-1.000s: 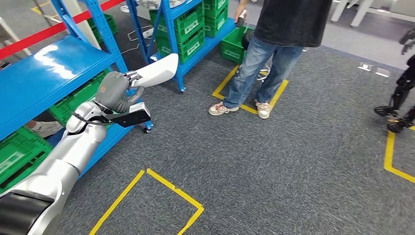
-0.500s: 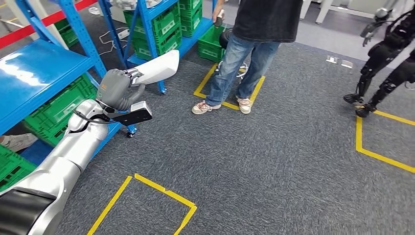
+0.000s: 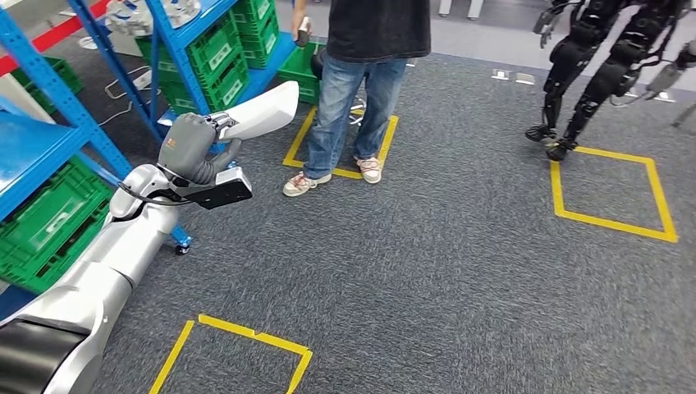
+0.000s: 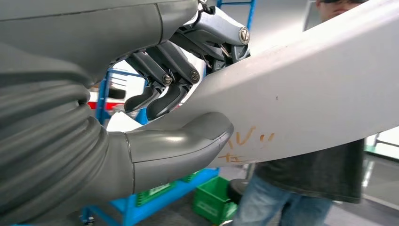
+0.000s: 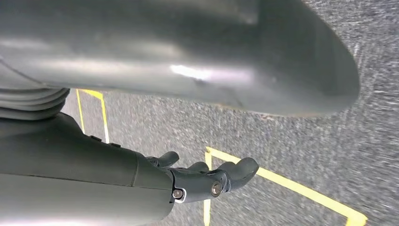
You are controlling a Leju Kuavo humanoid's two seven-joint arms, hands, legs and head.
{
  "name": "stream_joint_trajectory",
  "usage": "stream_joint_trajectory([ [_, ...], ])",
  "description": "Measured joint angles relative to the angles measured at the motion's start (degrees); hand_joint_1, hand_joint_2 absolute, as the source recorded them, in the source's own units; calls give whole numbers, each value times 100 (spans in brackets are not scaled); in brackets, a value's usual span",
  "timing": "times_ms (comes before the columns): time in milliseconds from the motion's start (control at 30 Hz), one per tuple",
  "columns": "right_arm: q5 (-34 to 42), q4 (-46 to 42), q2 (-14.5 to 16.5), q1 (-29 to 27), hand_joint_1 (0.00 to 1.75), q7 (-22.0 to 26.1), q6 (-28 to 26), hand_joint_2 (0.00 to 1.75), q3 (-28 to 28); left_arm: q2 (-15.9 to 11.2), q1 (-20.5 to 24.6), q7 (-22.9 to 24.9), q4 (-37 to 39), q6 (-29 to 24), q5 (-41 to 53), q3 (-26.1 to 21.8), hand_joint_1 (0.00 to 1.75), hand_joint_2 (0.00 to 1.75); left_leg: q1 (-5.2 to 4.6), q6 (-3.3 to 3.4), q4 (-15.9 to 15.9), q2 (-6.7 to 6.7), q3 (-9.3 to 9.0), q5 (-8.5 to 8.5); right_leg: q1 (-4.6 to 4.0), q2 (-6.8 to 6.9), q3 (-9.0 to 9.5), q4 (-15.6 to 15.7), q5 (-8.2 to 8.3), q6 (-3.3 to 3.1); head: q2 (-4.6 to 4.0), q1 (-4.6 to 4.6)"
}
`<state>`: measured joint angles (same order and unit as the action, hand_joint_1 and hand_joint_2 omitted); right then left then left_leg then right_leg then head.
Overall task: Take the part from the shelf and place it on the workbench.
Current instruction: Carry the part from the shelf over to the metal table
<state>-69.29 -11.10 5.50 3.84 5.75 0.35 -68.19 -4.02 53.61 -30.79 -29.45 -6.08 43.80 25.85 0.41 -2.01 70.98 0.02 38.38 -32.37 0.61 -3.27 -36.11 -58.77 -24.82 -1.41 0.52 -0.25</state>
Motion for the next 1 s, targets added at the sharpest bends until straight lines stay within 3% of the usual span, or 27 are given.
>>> stream_joint_trajectory([
  [67, 0, 0, 14, 7, 0, 1, 6, 0, 0, -7, 27, -1, -1, 1, 0, -1, 175, 175, 41, -10, -746, -181, -328, 334, 12, -125, -21, -46, -11, 48, 0, -5],
  [100, 0, 0, 18, 13, 0, 3, 7, 0, 0, -10, 36, -1, 0, 1, 1, -1, 175, 175, 52, -2, -990, -269, -445, 399, 19, -183, -44, -63, -7, 89, 0, -5],
  [133, 0, 0, 19, 13, 0, 4, 8, 0, 0, -9, 40, 0, 1, 1, 1, -1, 175, 175, 49, 16, -1102, -325, -499, 397, 26, -237, -72, -67, 5, 135, 0, -7],
  [200, 0, 0, 24, -9, 0, 7, 14, 0, 0, 16, 46, -1, -3, 1, 2, -1, 175, 175, 28, 93, -1127, -268, -515, 402, 46, -321, -112, -46, 45, 221, 0, -7],
  [233, 0, 0, 28, -24, 0, 9, 19, 0, 0, 34, 55, -2, -7, 3, 1, -1, 175, 175, 26, 138, -1145, -216, -516, 422, 45, -262, -131, -64, 38, 252, 0, -5],
  [300, 0, 0, 34, -24, 0, 24, 28, 0, 0, 56, 83, -15, -14, 26, -1, -1, 175, 175, 30, 217, -1183, -108, -523, 456, 29, -1, -272, -357, -138, 292, 0, 28],
  [367, 0, 0, 36, 1, 0, 45, 33, 0, 0, 56, 100, -32, -10, 70, -4, -1, 175, 175, 10, 253, -1187, 5, -521, 458, 20, 223, -594, -1051, -479, 314, 0, 60],
  [433, 1, 0, 36, 10, 0, 58, 39, 0, 0, 60, 102, -55, -2, 114, -8, -1, 175, 175, -8, 264, -1185, 130, -518, 454, 21, 272, -841, -1594, -649, 319, 0, 67],
  [467, 2, 0, 36, 7, 0, 62, 43, 0, 0, 65, 104, -67, 1, 130, -11, -1, 175, 175, -16, 267, -1184, 192, -518, 452, 20, 286, -816, -1570, -587, 310, 0, 71],
  [500, 2, 0, 36, 6, 0, 66, 45, 0, 0, 69, 110, -78, 1, 139, -15, -1, 175, 175, -22, 266, -1183, 253, -521, 448, 14, 317, -679, -1328, -444, 292, 0, 73],
  [567, 2, 0, 36, 12, 0, 72, 46, 0, 0, 78, 134, -86, 0, 146, -24, -1, 175, 175, -46, 247, -1175, 365, -527, 432, -30, 520, -241, -537, -149, 226, 0, 78],
  [633, 2, 0, 36, 20, 0, 78, 46, 0, 0, 78, 157, -91, 0, 150, -28, -1, 175, 175, -75, 205, -1171, 459, -532, 411, -81, 663, -18, -89, -50, 159, 0, 72],
  [733, 2, 0, 38, 5, 0, 80, 46, 0, 0, 93, 166, -107, -4, 191, -37, -1, 175, 175, -78, 119, -1179, 564, -552, 382, -80, 529, -26, -18, -28, 80, 0, 62],
  [800, 1, 0, 44, 7, 0, 82, 46, 0, -1, 73, 171, -115, -11, 226, -51, -1, 175, 175, -56, 62, -962, 395, -461, 220, -43, 426, -5, 32, 11, 21, 0, 44],
  [867, -1, 0, 49, 22, 0, 83, 46, 0, -1, 30, 153, -114, -8, 237, -57, -1, 175, 175, -29, 22, -330, 138, -170, -107, -27, 308, 1, 48, 29, -15, 0, 19],
  [900, -2, 0, 50, 25, 0, 83, 46, 0, -1, 13, 131, -106, -4, 239, -56, -1, 175, 175, -22, 9, 25, 77, 1, -244, -25, 243, -1, 46, 31, -24, 0, 13],
  [933, -2, 0, 51, 21, 0, 83, 47, 0, 0, -1, 104, -97, -1, 240, -52, -1, 175, 175, -16, -1, 260, 45, 121, -288, -23, 167, -2, 41, 32, -25, 0, 7],
  [967, -2, 0, 52, 15, 0, 82, 48, 0, 0, -9, 83, -88, 1, 241, -48, -1, 175, 175, -9, -6, 295, 29, 153, -222, -20, 93, -3, 32, 32, -24, 0, 2],
  [1000, -2, 0, 54, 10, 0, 81, 49, 0, 0, -13, 73, -83, -1, 241, -44, -1, 175, 175, 0, -9, 106, 7, 77, -56, -16, 26, -3, 19, 30, -19, 0, -2],
])
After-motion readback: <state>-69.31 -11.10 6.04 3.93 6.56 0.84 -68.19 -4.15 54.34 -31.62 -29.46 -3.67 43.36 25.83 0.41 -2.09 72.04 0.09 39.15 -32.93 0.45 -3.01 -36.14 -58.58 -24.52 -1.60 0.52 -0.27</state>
